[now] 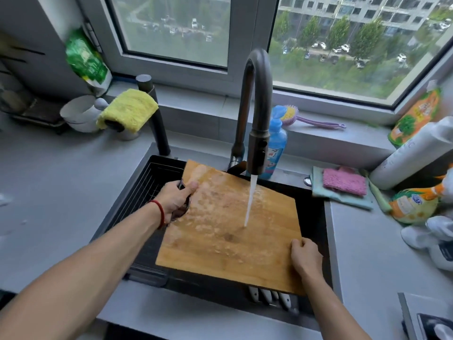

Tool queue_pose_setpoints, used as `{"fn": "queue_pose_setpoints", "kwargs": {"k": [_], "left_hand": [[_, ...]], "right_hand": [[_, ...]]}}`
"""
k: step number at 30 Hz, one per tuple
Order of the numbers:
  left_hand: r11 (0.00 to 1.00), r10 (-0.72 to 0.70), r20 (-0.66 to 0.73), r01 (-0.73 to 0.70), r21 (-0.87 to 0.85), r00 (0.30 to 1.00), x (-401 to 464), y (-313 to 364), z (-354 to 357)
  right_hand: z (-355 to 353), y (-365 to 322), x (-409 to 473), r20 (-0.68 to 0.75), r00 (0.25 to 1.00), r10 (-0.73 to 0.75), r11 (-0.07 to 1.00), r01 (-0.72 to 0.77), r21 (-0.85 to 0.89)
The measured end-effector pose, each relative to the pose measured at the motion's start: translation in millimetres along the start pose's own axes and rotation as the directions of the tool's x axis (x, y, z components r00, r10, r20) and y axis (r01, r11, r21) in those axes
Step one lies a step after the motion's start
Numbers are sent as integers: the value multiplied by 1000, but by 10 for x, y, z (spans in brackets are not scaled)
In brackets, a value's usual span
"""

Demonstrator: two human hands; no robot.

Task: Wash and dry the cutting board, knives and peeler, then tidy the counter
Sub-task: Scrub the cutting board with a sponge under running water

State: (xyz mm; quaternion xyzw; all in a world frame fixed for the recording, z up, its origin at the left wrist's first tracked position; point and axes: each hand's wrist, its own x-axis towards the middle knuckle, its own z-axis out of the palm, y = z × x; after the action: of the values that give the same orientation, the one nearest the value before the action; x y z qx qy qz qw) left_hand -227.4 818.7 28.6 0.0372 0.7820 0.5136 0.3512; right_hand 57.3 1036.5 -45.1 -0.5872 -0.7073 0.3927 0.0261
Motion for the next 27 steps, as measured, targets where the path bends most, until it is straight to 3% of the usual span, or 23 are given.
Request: {"fn": "queue_pose_setpoints", "kwargs": {"k": [5,10,13,22,27], "left_hand": [[994,-106,-55,107,9,993,-201,149,-264],[991,-131,-122,131,-12,984,-414,232,-655],[987,-151,-167,141,-71,974,-518,234,-978],[985,-114,-299,69,-157,947,-731,95,-2037],[969,-155,-376,66,-237,914,-871,-58,-2444]], "right_hand": [[308,-155,-68,172,984,36,996,-21,-87],[480,-443,-153,323,946,23,991,21,-130],[546,-639,-177,369,926,79,991,-32,-133],[799,-1051,-472,613,779,128,928,-313,204],[947,-1411,-557,595,803,34,927,-248,282]]}}
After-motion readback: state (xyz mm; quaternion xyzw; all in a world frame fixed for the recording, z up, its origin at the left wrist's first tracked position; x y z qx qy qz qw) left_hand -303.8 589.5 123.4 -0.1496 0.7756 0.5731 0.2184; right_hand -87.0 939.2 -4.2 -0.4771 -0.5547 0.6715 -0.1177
